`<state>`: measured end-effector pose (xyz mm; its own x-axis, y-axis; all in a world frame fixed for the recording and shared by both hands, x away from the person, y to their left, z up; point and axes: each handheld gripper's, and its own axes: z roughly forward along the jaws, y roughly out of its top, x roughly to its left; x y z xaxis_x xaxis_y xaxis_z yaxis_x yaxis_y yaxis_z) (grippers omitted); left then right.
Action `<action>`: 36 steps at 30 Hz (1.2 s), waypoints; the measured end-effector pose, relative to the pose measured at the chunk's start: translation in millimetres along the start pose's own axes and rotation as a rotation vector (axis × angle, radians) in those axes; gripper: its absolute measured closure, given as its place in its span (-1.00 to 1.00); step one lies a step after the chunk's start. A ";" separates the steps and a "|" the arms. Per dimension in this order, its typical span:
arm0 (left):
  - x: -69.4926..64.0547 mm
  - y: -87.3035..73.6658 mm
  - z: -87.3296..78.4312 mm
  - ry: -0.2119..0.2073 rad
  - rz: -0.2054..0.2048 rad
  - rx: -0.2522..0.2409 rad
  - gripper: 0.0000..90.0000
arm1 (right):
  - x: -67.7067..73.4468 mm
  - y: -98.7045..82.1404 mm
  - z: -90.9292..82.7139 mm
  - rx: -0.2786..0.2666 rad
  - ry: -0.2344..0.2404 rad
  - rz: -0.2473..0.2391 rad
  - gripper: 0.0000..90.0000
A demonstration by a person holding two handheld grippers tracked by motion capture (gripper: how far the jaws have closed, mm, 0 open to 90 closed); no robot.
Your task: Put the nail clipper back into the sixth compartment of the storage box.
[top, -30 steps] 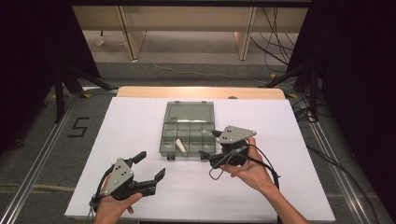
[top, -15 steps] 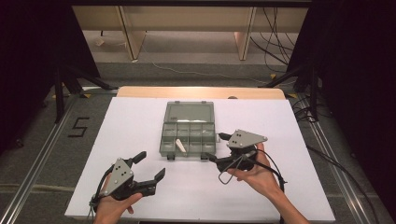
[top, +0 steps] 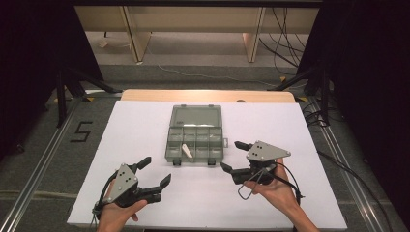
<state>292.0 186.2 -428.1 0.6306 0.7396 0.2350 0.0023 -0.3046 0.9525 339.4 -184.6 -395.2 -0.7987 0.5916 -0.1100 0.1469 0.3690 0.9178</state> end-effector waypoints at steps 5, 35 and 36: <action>-0.3 0.3 -0.4 0.001 0.002 0.003 -0.65 | 1.6 -4.9 -8.3 -0.024 -0.011 0.019 -0.57; -1.3 0.6 -0.8 -0.001 -0.001 -0.001 -0.65 | 9.2 -40.6 -36.3 -0.091 -0.063 0.132 -0.60; -1.3 0.6 -0.9 0.000 -0.001 -0.001 -0.65 | 8.9 -41.6 -36.4 -0.109 -0.073 0.121 -0.60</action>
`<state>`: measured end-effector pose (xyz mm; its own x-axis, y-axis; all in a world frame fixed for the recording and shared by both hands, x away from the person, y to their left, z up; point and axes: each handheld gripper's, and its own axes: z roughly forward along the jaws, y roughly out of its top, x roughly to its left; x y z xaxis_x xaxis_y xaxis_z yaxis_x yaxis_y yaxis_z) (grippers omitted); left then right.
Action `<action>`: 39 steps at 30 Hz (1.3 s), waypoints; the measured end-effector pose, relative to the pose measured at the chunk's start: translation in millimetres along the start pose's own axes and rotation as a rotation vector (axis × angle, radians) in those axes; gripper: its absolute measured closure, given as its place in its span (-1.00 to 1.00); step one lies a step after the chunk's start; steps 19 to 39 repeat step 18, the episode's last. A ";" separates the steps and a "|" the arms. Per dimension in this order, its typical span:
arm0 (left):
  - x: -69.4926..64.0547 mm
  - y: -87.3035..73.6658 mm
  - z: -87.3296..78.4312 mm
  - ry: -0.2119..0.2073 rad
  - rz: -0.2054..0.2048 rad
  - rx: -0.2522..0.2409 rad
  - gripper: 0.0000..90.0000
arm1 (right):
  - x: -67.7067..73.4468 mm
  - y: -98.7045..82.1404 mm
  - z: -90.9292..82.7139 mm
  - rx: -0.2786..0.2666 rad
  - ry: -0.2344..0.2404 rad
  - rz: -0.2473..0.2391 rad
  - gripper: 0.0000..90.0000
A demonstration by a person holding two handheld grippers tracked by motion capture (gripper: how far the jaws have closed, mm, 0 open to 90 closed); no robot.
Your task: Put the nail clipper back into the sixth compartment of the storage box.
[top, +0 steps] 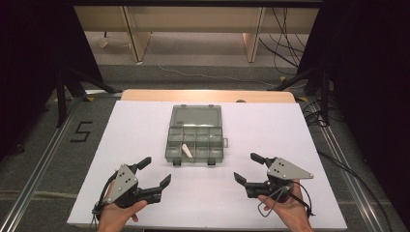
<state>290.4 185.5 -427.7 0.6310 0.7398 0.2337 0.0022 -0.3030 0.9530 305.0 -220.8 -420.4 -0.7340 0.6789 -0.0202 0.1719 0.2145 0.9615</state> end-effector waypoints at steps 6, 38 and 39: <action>-0.4 0.0 0.3 -0.001 0.001 0.001 -0.65 | -0.1 -3.4 -3.6 0.010 -0.003 0.017 -0.60; -0.3 0.0 0.5 -0.001 0.001 0.002 -0.65 | -3.7 -3.4 -4.2 -0.011 -0.018 0.011 -0.61; -0.3 0.0 0.5 -0.001 0.001 0.002 -0.65 | -3.7 -3.4 -4.2 -0.011 -0.018 0.011 -0.61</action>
